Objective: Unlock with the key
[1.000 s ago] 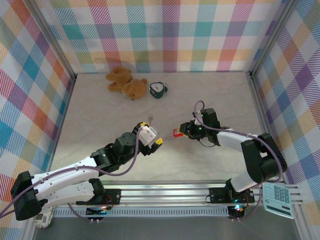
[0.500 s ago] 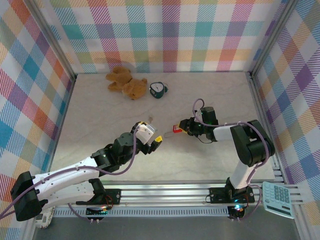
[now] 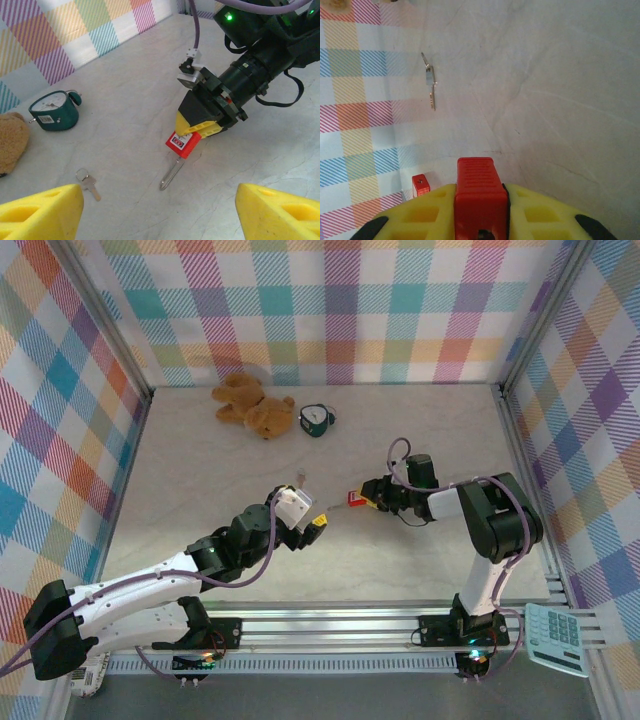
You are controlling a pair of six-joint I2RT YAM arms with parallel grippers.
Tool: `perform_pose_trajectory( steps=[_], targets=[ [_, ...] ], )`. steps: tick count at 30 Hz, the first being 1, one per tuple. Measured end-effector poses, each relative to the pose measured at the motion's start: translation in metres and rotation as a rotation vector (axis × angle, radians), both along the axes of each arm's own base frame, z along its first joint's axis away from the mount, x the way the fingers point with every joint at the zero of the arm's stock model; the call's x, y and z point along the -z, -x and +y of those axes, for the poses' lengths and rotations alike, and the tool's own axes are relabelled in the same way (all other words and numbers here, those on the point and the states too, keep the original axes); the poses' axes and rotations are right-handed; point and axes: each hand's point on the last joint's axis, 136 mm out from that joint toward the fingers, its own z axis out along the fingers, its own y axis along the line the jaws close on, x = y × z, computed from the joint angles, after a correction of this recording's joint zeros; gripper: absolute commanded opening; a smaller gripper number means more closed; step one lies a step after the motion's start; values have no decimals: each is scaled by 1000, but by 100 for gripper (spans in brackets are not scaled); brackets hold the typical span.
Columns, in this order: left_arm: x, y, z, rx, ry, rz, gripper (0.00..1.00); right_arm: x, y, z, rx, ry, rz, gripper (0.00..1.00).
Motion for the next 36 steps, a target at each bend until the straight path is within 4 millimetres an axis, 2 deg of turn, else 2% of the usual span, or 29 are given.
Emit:
perform_pose_trajectory(
  steps=[3, 5, 7, 11, 14, 16, 20, 26, 31, 36],
  targets=[
    [2, 1, -2, 9, -2, 5, 79, -4, -1, 0, 5, -9, 0, 18],
    [4, 1, -3, 13, -6, 10, 79, -15, 0, 0, 9, -21, -12, 17],
    [6, 1, -3, 13, -12, 13, 79, -31, 4, -1, 10, -31, -32, 18],
    [12, -2, -8, 14, -23, 17, 79, -77, 19, -1, 6, -51, -92, 18],
    [15, -5, -12, 15, -25, 18, 79, -94, 35, -5, 15, -55, -107, 18],
    [19, -6, -15, 22, -27, 23, 78, -89, 48, -10, 29, -48, -76, 18],
    [25, -6, -19, 33, -31, 31, 78, -68, 75, -19, 61, -15, 21, 18],
    [35, -3, -20, 43, -18, 51, 77, -49, 96, -17, 82, -3, 102, 18],
    [40, -1, -20, 50, -9, 69, 77, -27, 109, -18, 97, 5, 175, 18],
    [40, 0, -21, 53, -6, 72, 77, -21, 104, -18, 120, 10, 186, 17]
  ],
)
